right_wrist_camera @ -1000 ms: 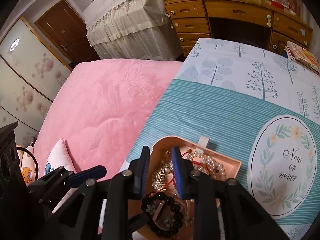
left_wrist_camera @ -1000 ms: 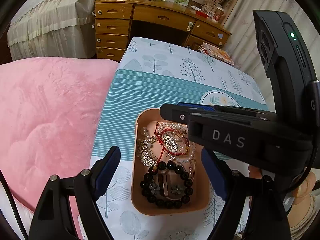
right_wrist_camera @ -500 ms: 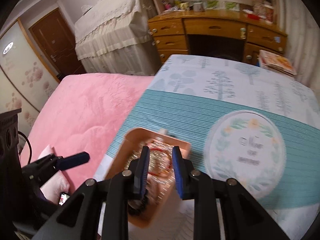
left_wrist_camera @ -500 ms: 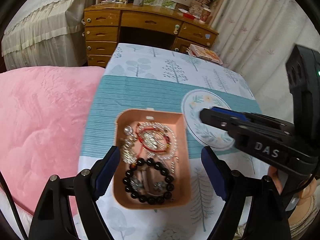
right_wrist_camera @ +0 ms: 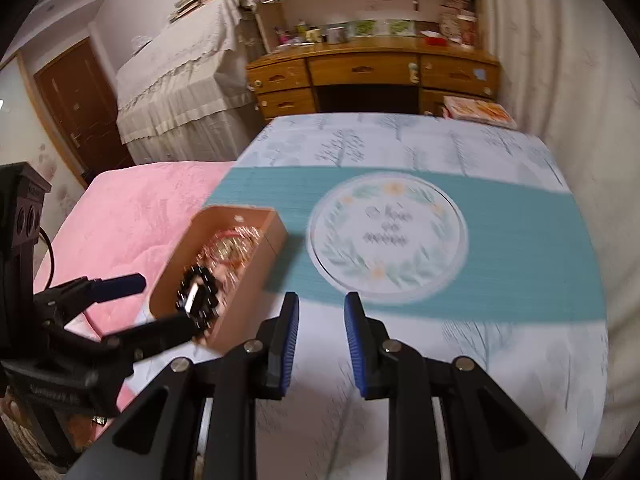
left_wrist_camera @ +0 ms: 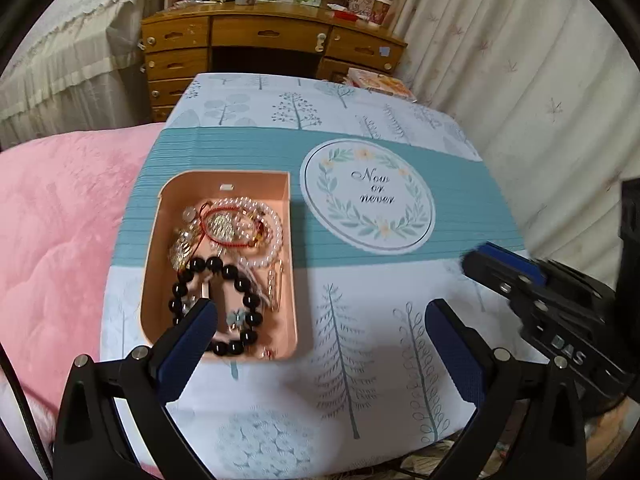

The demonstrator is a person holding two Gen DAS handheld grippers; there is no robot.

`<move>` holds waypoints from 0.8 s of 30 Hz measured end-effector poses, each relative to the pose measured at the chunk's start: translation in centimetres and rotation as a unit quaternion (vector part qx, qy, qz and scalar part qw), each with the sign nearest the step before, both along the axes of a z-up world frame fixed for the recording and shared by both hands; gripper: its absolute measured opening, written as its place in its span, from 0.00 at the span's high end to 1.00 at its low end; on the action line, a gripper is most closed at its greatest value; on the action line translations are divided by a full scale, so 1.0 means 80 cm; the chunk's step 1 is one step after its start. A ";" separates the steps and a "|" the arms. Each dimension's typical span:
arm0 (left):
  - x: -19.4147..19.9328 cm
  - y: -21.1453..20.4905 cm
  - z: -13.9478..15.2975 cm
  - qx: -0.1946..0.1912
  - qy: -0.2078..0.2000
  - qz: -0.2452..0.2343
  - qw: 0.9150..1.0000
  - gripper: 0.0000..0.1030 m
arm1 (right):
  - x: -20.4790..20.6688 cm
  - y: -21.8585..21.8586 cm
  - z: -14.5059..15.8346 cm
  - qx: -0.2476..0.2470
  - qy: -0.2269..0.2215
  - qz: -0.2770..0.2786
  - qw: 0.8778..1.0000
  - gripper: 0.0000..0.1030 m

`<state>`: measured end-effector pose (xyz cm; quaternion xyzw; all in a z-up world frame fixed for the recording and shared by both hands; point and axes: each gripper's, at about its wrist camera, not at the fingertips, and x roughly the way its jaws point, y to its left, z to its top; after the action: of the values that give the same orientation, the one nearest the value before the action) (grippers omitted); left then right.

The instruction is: Organize jewelry

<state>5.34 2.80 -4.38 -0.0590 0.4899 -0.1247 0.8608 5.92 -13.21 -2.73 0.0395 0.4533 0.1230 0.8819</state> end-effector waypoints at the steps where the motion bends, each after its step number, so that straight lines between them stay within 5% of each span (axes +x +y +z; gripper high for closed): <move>1: -0.005 -0.004 0.001 0.007 -0.002 0.003 1.000 0.01 | -0.008 -0.007 -0.001 0.005 0.005 -0.008 1.000 0.77; 3: -0.022 -0.017 0.003 0.016 -0.012 0.010 1.000 0.01 | -0.021 -0.018 -0.001 0.016 0.009 -0.014 1.000 0.75; 8: -0.051 -0.045 0.017 0.037 -0.039 0.016 0.998 0.01 | -0.059 -0.031 0.017 0.001 -0.029 -0.034 0.999 0.49; 15: -0.075 -0.068 0.048 0.073 -0.100 0.046 0.991 0.01 | -0.082 -0.051 0.029 -0.005 -0.059 -0.062 0.996 0.45; 24: -0.076 -0.081 0.056 0.090 -0.118 0.057 0.987 0.01 | -0.082 -0.057 0.029 -0.015 -0.065 -0.077 0.995 0.45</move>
<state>-0.70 -3.70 0.09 0.0065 0.3902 -0.0371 0.9199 -0.67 -17.75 -0.38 0.0527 0.3928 0.0501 0.9167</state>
